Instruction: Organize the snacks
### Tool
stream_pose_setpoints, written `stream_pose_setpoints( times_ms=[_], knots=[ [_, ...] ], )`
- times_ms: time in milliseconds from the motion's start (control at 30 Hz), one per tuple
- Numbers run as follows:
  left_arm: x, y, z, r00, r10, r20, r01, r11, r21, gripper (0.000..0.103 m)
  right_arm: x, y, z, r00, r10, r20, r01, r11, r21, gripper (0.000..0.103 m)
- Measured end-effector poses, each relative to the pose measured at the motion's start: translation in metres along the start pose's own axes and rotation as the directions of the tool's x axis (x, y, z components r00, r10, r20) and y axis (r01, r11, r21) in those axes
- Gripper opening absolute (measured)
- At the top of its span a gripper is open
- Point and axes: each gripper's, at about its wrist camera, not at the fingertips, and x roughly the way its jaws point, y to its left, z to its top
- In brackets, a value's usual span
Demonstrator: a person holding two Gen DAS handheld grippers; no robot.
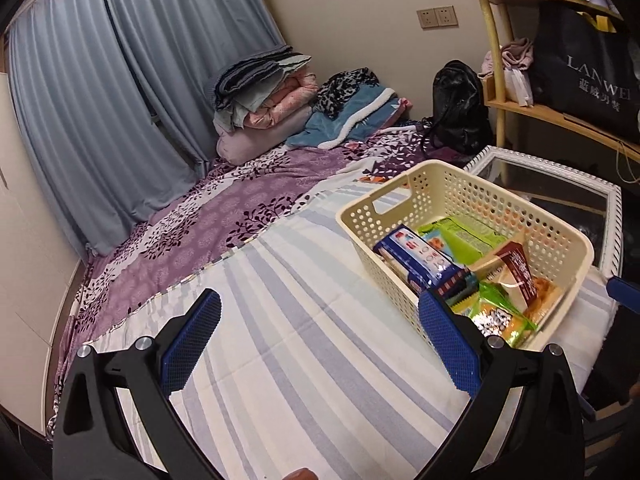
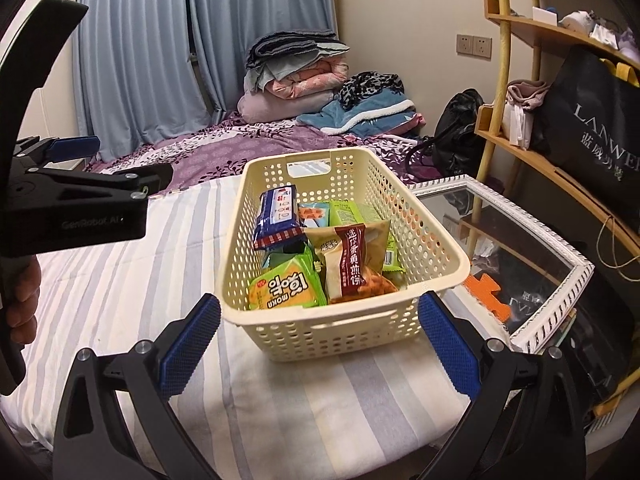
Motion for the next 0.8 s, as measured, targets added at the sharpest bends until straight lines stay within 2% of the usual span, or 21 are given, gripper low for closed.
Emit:
stream_pose_setpoints(
  times_ms=[133, 400, 800],
  knots=[
    [-0.008, -0.004, -0.007, 0.999, 0.042, 0.021, -0.043, 0.998, 0.035, 0.100, -0.004, 0.004, -0.003, 1.000, -0.008, 0.000, 0.008, 1.000, -0.020, 0.098],
    [-0.013, -0.008, -0.015, 1.000, -0.005, 0.009, 0.005, 0.998, 0.061, 0.100, -0.009, 0.007, -0.003, 1.000, -0.013, 0.008, 0.013, 0.999, -0.029, 0.098],
    [0.000, -0.015, -0.024, 0.999, -0.015, -0.047, 0.019, 0.996, 0.092, 0.100, -0.003, 0.008, -0.004, 1.000, -0.023, -0.008, 0.022, 0.999, -0.042, 0.098]
  ],
)
